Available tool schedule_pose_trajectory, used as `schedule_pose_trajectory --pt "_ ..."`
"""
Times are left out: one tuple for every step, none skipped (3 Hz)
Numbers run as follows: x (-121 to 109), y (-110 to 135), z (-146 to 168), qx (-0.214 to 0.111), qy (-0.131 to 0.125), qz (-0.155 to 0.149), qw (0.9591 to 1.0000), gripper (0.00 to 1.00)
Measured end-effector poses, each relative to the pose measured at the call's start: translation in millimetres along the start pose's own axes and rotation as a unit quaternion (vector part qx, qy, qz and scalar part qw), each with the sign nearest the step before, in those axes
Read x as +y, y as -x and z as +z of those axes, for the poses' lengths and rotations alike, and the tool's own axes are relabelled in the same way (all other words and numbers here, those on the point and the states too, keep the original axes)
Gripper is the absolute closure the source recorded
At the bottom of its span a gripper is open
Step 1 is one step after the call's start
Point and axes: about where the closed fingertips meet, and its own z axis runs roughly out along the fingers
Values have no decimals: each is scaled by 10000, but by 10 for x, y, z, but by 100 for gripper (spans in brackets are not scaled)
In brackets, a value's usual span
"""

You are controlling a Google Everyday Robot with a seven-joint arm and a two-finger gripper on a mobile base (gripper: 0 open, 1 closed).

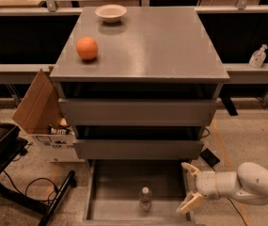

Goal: Pick water bottle from bottom drawer and place on counter

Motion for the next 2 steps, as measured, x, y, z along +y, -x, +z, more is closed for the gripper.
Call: schedule_pose_trajectory --pt "21 -77 85 -43 58 70 9999 0" --pt "38 -106 178 -40 106 87 9999 0"
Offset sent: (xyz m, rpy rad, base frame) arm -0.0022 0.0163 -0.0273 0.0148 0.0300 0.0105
